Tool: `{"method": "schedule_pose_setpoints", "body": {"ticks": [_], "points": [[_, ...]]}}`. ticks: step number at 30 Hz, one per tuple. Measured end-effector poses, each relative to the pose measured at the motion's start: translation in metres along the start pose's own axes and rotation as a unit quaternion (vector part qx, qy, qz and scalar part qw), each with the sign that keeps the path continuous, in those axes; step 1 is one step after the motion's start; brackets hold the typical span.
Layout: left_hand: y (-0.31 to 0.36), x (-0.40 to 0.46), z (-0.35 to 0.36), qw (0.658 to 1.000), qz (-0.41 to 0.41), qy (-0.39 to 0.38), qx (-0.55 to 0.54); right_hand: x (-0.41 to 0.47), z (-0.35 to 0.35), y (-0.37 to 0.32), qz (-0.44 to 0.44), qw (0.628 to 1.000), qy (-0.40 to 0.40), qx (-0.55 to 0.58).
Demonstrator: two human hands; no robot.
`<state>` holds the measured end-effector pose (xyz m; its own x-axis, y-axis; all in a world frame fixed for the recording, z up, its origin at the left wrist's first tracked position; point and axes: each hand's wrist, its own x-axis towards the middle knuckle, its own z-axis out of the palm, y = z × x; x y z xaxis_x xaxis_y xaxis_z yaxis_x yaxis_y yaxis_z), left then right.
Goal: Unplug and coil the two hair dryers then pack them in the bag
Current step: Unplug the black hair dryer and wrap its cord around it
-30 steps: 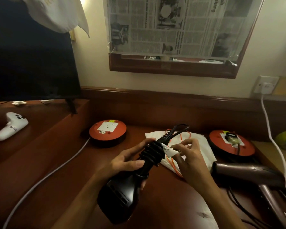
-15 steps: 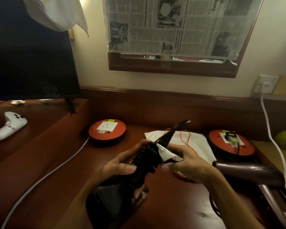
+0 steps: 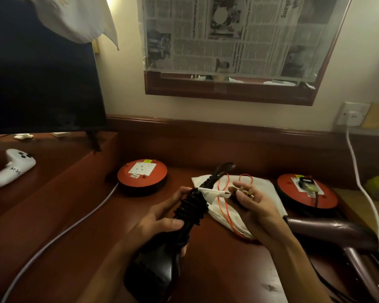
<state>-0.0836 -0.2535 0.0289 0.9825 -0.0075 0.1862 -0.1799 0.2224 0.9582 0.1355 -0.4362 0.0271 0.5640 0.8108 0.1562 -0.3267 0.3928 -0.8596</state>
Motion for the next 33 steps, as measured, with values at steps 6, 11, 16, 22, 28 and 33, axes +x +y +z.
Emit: {"method": "schedule_pose_setpoints", "body": {"ticks": [6, 11, 16, 22, 28, 33], "points": [[0.02, -0.012, 0.025, 0.995, -0.076, -0.006, 0.061, -0.003, 0.001, -0.019, 0.103, 0.912, -0.158, -0.365], [0.034, 0.002, 0.052, 0.943, -0.145, -0.109, 0.279, 0.025, 0.033, -0.007, 0.163, 0.768, -0.383, -0.487], [0.033, -0.003, 0.055, 0.892, -0.21, -0.11, 0.385, 0.045, 0.052, -0.041, 0.12, 0.71, -0.376, -0.583], [0.02, -0.013, 0.017, 0.947, -0.185, 0.038, 0.26, 0.018, 0.055, -0.052, -0.05, 0.783, -0.281, -0.553], [-0.003, -0.005, 0.02, 0.973, -0.13, 0.045, 0.186, -0.019, 0.052, -0.023, -0.104, 0.856, -0.21, -0.461], [-0.013, 0.002, 0.025, 0.967, -0.125, 0.032, 0.221, -0.032, 0.065, -0.021, -0.127, 0.866, -0.202, -0.439]]}}
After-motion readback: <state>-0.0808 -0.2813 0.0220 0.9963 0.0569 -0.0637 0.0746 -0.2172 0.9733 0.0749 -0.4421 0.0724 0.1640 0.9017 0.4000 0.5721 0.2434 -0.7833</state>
